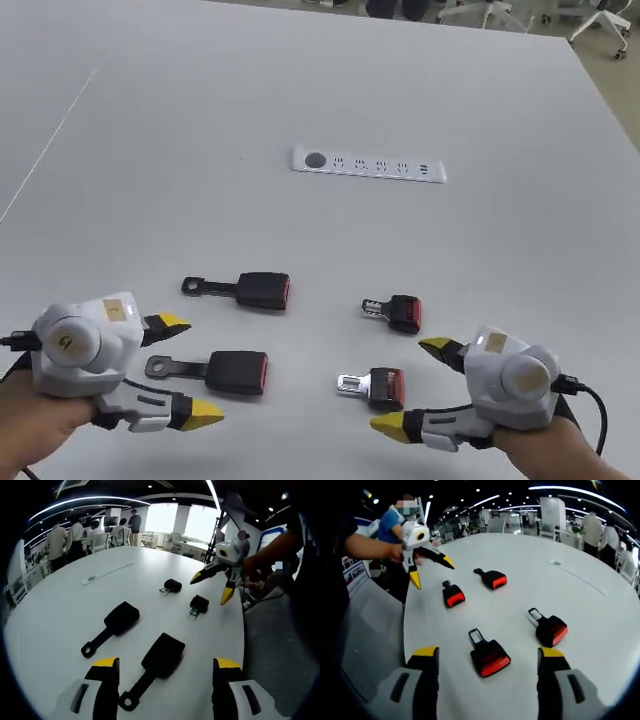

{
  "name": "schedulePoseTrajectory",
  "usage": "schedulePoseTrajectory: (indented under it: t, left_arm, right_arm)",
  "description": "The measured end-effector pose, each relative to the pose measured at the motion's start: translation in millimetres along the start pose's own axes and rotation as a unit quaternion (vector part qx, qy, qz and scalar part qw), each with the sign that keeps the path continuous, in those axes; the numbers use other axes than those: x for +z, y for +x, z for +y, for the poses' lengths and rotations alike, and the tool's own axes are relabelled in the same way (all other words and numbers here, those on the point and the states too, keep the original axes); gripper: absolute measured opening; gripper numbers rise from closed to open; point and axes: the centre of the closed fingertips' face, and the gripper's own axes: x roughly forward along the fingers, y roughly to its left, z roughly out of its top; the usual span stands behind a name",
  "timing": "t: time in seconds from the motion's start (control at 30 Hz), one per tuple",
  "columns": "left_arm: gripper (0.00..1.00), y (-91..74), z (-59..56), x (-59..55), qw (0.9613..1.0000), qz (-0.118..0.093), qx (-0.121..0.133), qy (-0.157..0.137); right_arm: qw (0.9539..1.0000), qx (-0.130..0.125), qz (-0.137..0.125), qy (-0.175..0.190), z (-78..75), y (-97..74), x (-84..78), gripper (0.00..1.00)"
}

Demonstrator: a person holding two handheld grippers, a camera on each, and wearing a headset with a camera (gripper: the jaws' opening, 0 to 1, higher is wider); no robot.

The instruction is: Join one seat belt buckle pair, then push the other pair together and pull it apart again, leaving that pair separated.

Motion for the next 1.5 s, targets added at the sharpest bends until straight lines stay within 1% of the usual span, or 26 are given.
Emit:
schedulePoseTrajectory:
  t: [0.07,0.13,0.2,0.27,0.33,0.47,0.57,0.63,0.8,0.83,0.87,0.9,0.97,1.03,1.1,1.13,1.2,1.23,1.3,1.33,1.37,1.4,1.5]
  left_arm:
    - [0.76,2.5,-2.1,-0.8,0.9999,0.013,-0.007,0.008]
    - [0.75,5.4,-2.3,0.1,0.9994,0.019,-0.014,0.025]
    - [0.74,7.6,-2.5,0.4,0.999,0.026,-0.021,0.028]
    - [0.73,9.5,-0.8,1.3,0.9984,0.03,-0.025,0.04]
    - [0.73,10.6,0.5,2.0,0.9982,0.032,-0.03,0.042]
    - [0.7,13.7,4.5,4.7,0.9967,0.037,-0.04,0.06]
    - [0.69,18.6,10.5,1.7,0.9956,0.043,-0.05,0.065]
    - [0.67,21.3,11.5,0.3,0.9945,0.049,-0.058,0.073]
    - [0.63,28.7,11.1,-6.4,0.9907,0.069,-0.078,0.088]
    - [0.61,30.9,11.6,-10.2,0.9898,0.075,-0.083,0.088]
    - [0.59,31.6,11.5,-11.0,0.9896,0.077,-0.084,0.088]
    - [0.58,33.9,9.8,-14.7,0.9878,0.084,-0.091,0.094]
    - [0.58,35.8,8.4,-18.5,0.9855,0.094,-0.095,0.104]
    - [0.58,37.0,7.5,-19.0,0.9846,0.096,-0.098,0.109]
    - [0.58,39.1,9.0,-20.2,0.9835,0.099,-0.096,0.117]
    - [0.58,39.9,8.9,-21.5,0.9825,0.103,-0.097,0.121]
    - [0.57,41.6,7.9,-24.0,0.9798,0.111,-0.099,0.134]
    - [0.56,44.3,10.9,-27.2,0.9789,0.113,-0.1,0.138]
    - [0.53,45.6,14.9,-27.7,0.9781,0.112,-0.098,0.146]
    - [0.51,46.8,17.6,-27.7,0.9788,0.113,-0.095,0.143]
    - [0.49,47.8,19.7,-28.5,0.9782,0.112,-0.094,0.147]
    - [0.47,48.4,20.3,-29.2,0.9765,0.113,-0.098,0.156]
    - [0.43,50.0,23.1,-31.3,0.9735,0.114,-0.099,0.172]
  right_arm:
    - [0.9999,0.008,0.005,-0.005,0.4,1.9,-0.4,0.82]
    - [0.9998,0.015,0.008,-0.012,-0.1,3.9,0.0,0.8]
    - [0.9995,0.021,0.014,-0.017,-1.0,6.0,-1.2,0.8]
    - [0.9992,0.027,0.019,-0.023,-1.8,7.5,-2.2,0.79]
    - [0.9989,0.032,0.022,-0.027,-2.0,8.6,-2.6,0.77]
    - [0.9979,0.047,0.028,-0.036,-0.3,11.8,-3.0,0.74]
    - [0.9967,0.054,0.038,-0.048,-0.5,14.6,-5.4,0.73]
    - [0.9957,0.062,0.043,-0.054,0.1,15.7,-6.5,0.72]
    - [0.9934,0.077,0.054,-0.065,-0.2,18.0,-9.2,0.68]
    - [0.9925,0.08,0.06,-0.07,-0.3,18.4,-10.8,0.68]
    - [0.9917,0.082,0.065,-0.075,0.1,18.5,-12.0,0.65]
    - [0.9904,0.088,0.072,-0.079,0.9,18.7,-14.2,0.63]
    - [0.9893,0.094,0.076,-0.081,2.0,19.0,-15.8,0.59]
    - [0.9883,0.099,0.08,-0.084,3.4,19.0,-16.9,0.59]
    - [0.9862,0.105,0.089,-0.093,4.5,19.3,-20.4,0.56]
    - [0.9854,0.107,0.091,-0.097,5.1,19.4,-21.5,0.53]
    - [0.984,0.109,0.096,-0.103,5.8,20.1,-23.4,0.53]
    - [0.9836,0.109,0.098,-0.106,5.5,20.3,-23.8,0.53]
    - [0.983,0.11,0.101,-0.106,4.6,21.2,-24.6,0.5]
    - [0.9828,0.112,0.103,-0.105,4.5,21.2,-24.5,0.47]
    - [0.9825,0.113,0.105,-0.104,4.5,21.3,-24.9,0.43]
    - [0.9823,0.112,0.107,-0.106,3.0,21.7,-25.6,0.41]
    - [0.9816,0.114,0.11,-0.108,2.0,22.9,-25.8,0.37]
